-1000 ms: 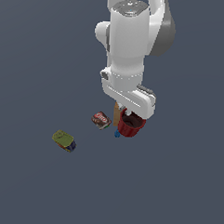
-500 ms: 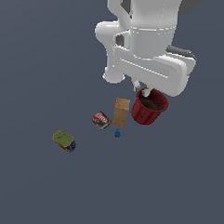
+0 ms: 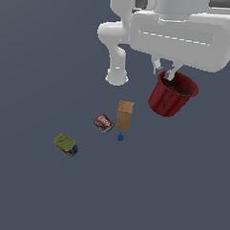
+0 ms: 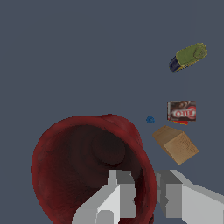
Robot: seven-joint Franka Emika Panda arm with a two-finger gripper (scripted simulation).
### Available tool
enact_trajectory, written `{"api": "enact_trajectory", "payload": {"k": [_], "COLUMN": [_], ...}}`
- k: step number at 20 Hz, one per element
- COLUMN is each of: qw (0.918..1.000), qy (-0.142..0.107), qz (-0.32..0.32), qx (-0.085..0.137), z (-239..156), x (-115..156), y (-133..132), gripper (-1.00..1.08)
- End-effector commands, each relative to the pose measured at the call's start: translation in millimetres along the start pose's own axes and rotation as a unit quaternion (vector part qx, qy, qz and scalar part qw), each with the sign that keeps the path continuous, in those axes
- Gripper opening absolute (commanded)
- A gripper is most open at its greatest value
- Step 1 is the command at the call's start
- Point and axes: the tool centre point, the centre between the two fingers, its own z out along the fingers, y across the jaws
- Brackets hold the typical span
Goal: Pick up a designated object from a clutter of objects.
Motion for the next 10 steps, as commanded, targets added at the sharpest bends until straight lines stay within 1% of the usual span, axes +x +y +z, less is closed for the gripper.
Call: {"api": "enact_trajectory", "payload": {"k": [1,10], "qw": [1.0,1.0], "qy": [0.0,0.0], "qz": [0.0,0.0], "qx": [0.001,0.001], "z": [-12,-25], "x": [-2,-3], "y": [-5,-13], "gripper": [-1.0,-1.0]}}
